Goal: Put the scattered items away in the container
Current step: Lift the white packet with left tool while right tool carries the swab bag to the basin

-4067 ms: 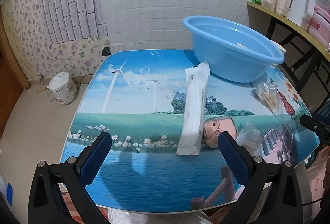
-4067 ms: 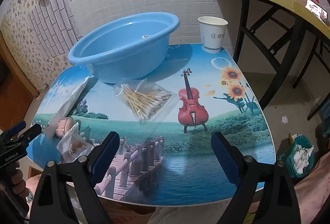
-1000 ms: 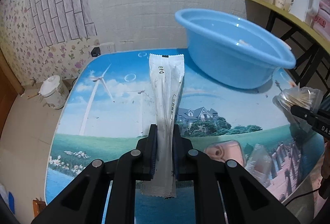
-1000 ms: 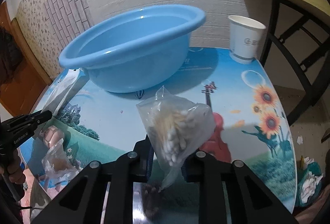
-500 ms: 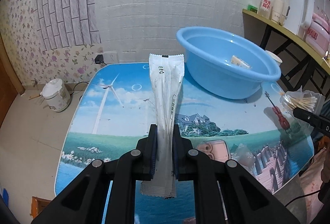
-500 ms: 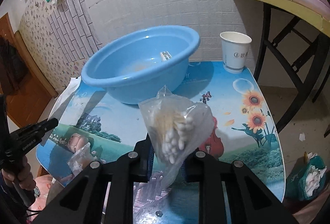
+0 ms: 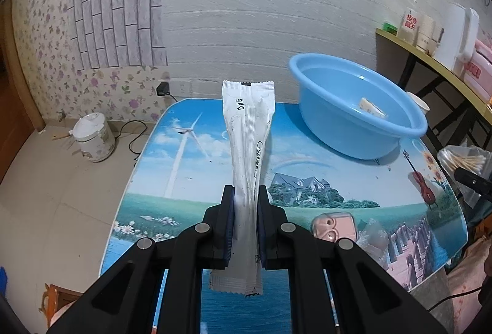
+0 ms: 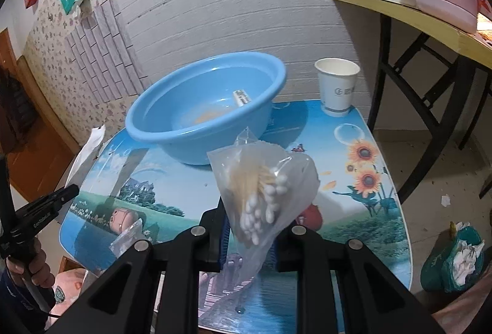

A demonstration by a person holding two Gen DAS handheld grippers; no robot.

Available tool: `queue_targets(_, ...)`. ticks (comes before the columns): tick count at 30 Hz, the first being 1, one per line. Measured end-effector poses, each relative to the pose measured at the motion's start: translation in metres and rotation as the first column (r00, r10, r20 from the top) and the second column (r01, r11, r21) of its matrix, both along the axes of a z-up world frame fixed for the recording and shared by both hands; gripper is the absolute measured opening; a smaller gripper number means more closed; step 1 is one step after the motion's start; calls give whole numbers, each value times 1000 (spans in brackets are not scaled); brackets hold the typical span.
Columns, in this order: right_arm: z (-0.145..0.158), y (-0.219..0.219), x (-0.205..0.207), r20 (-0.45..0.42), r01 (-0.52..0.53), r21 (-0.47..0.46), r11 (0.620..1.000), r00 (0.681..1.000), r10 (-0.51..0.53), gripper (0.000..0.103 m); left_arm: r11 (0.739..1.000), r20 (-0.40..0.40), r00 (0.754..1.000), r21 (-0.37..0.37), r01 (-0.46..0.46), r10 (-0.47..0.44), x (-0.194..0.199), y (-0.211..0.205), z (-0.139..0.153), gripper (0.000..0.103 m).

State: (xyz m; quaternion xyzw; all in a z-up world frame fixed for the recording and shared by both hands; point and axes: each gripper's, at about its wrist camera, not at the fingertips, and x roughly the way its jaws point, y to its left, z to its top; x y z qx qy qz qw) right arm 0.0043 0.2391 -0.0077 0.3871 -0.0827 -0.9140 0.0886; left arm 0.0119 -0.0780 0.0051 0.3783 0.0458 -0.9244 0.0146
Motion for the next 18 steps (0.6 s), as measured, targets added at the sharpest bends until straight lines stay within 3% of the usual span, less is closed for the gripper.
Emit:
queue_targets(10,32,-10,11,-84,-26,-19,999,996,24,21,1000,-76,997,13,11,-10,7,2,31,12)
queue_targets(18,38,-19,7,-92,-45,-19,999,995,43,21,999,-104,994,-10,34,-34,1,12,45,12)
